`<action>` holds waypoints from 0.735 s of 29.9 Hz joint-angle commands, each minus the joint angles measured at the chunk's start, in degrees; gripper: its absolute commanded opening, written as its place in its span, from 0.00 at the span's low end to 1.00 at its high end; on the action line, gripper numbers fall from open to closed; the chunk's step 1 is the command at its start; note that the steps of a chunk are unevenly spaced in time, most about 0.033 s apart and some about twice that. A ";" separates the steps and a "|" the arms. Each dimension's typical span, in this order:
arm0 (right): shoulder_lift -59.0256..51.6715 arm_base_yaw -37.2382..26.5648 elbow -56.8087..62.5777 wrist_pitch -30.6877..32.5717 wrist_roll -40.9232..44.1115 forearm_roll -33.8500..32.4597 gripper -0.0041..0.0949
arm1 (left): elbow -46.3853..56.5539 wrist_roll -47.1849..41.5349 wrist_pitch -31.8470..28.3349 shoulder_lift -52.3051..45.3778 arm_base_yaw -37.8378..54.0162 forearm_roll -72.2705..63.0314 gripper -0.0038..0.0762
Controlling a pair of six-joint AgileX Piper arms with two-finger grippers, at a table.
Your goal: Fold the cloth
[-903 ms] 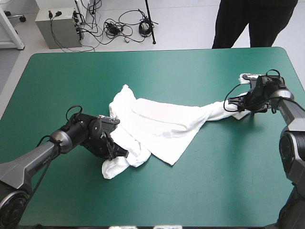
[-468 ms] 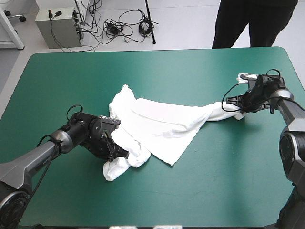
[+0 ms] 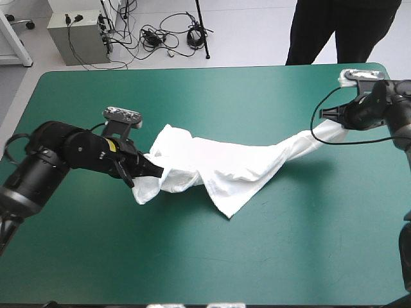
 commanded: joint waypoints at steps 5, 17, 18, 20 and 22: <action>-16.78 -0.42 -12.18 -1.65 0.00 -0.34 0.02 | -19.74 -0.15 1.33 -8.68 -0.41 -0.51 0.04; -32.43 0.85 -20.39 -2.91 0.00 4.90 0.02 | -51.00 1.14 6.13 -9.77 -0.41 -0.95 0.04; -33.37 1.88 -20.39 -2.77 0.00 4.90 0.02 | -52.24 1.14 6.14 -9.77 -0.41 -1.07 0.04; -34.95 4.18 -20.39 -2.48 0.00 4.53 0.02 | -54.09 1.14 6.14 -9.93 -0.41 -1.62 0.04; -36.24 6.45 -20.39 -1.53 0.00 4.11 0.02 | -55.28 1.14 6.14 -10.05 -0.41 -1.99 0.04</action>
